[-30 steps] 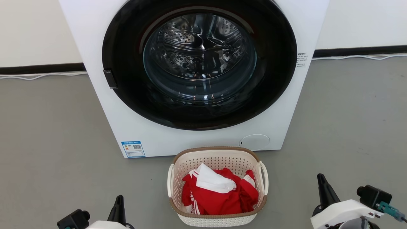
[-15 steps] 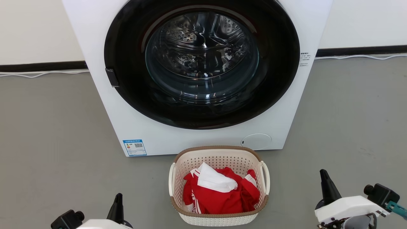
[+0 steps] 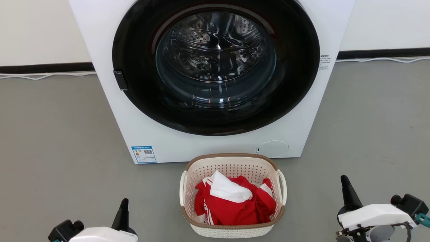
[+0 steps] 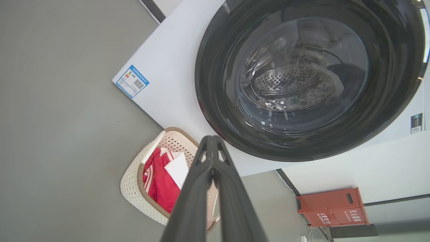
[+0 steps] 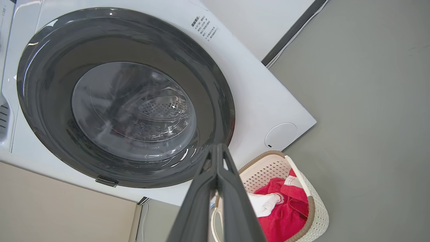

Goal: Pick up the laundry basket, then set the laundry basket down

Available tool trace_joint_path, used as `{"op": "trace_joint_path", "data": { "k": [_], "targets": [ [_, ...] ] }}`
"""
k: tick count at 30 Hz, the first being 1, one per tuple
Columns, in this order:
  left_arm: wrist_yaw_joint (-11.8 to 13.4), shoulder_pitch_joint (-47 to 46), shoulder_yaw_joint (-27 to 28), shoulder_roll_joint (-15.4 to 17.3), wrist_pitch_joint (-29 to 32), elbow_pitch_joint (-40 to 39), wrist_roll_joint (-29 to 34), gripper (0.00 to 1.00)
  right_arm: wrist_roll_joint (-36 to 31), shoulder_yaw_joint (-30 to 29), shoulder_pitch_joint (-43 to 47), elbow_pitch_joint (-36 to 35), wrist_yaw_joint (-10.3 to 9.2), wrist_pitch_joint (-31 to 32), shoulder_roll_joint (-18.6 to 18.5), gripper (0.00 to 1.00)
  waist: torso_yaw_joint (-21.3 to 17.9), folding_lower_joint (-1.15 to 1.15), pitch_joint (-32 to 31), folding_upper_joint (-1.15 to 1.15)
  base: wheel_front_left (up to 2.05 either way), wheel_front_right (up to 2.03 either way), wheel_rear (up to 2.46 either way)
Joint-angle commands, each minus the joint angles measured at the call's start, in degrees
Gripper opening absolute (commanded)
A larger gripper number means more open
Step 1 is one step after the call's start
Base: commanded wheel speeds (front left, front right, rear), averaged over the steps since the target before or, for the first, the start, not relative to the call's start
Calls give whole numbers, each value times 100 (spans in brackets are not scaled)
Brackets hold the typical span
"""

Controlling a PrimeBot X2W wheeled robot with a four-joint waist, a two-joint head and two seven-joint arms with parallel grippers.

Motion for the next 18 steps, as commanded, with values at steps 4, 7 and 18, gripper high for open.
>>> {"op": "trace_joint_path", "data": {
  "k": [4,7,18],
  "targets": [
    [-104,-330,159,53,89,-214,-345,0,385,-9,-65,-274,24,125,-8,0,15,0,9,0,0,0,0],
    [-132,-343,186,56,139,-237,-521,0,579,-33,-58,-327,25,176,2,0,24,0,14,0,0,0,0],
    [-233,-393,285,64,325,-322,-1164,0,1288,-123,-33,-521,29,362,39,0,59,0,35,0,0,0,0]
  ]
}}
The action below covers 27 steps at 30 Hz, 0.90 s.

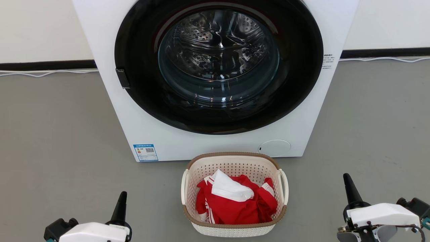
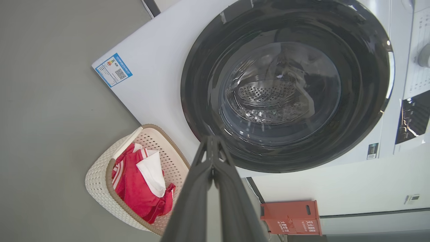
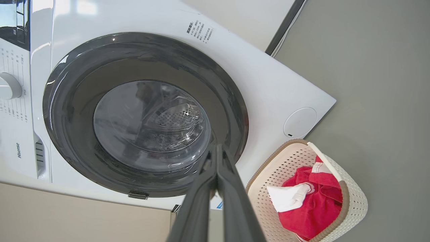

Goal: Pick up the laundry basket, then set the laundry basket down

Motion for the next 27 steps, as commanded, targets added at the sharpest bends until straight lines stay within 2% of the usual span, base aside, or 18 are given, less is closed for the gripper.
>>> {"op": "trace_joint_path", "data": {
  "k": [1,27],
  "targets": [
    [-71,-325,149,61,46,-190,-193,0,218,40,-118,-230,29,72,-19,0,6,0,3,0,0,0,0],
    [-301,-438,373,81,468,-384,-1656,0,1829,-164,-61,-670,37,494,65,0,85,0,51,0,0,0,0]
  ]
}}
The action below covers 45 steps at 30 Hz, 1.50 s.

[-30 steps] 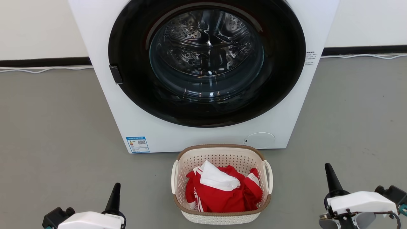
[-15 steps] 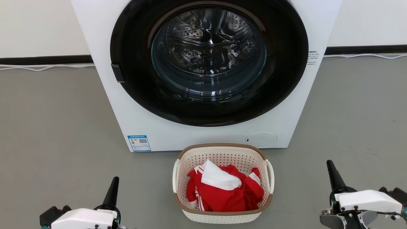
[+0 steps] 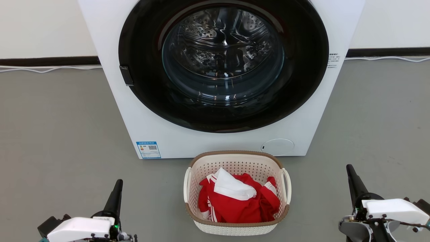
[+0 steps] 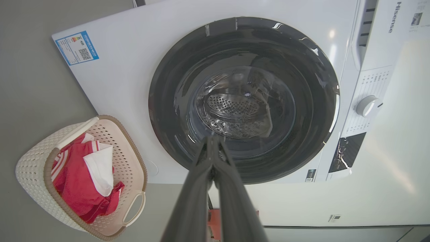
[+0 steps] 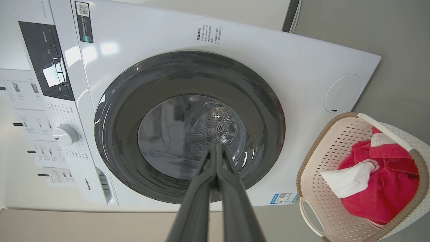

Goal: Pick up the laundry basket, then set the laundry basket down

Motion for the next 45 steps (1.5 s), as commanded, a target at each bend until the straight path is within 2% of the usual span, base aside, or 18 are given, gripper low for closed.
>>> {"op": "trace_joint_path", "data": {
  "k": [1,15,45],
  "targets": [
    [-105,-311,176,72,56,-187,-151,0,174,65,-62,-231,37,61,-17,0,4,0,2,0,0,0,0],
    [-232,-373,300,83,289,-293,-959,0,1064,-48,-30,-475,42,294,29,0,47,0,28,0,0,0,0],
    [-232,-373,300,83,289,-294,-960,0,1065,-47,-30,-475,42,293,29,0,47,0,28,0,0,0,0]
  ]
}}
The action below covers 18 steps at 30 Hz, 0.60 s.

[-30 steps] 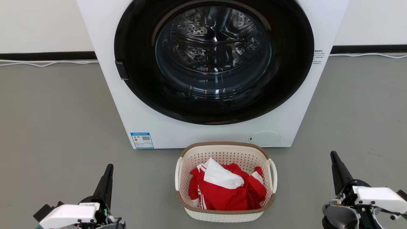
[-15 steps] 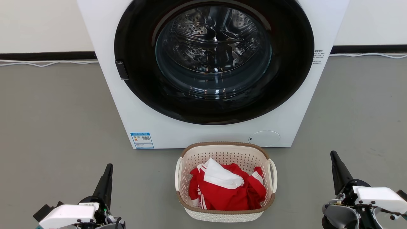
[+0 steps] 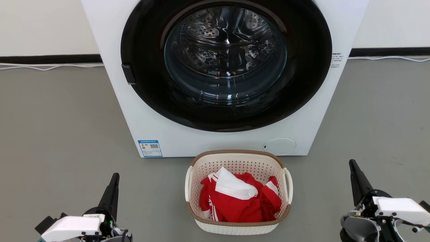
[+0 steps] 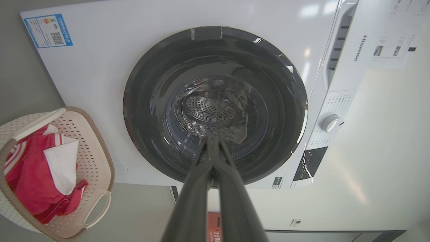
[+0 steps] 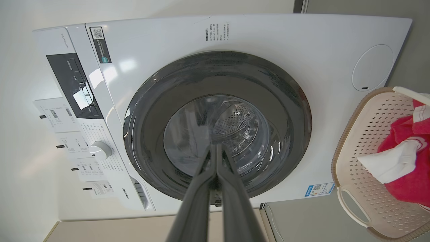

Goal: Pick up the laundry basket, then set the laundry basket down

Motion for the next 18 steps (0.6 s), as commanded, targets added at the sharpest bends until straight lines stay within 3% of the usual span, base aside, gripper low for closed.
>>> {"op": "trace_joint_path", "data": {
  "k": [1,18],
  "targets": [
    [-41,-320,178,77,36,-175,-34,0,36,104,-66,-181,41,45,-17,0,0,0,0,0,0,0,0],
    [-41,-320,178,77,36,-175,-34,0,37,104,-66,-181,41,44,-17,0,0,0,0,0,0,0,0]
  ]
}}
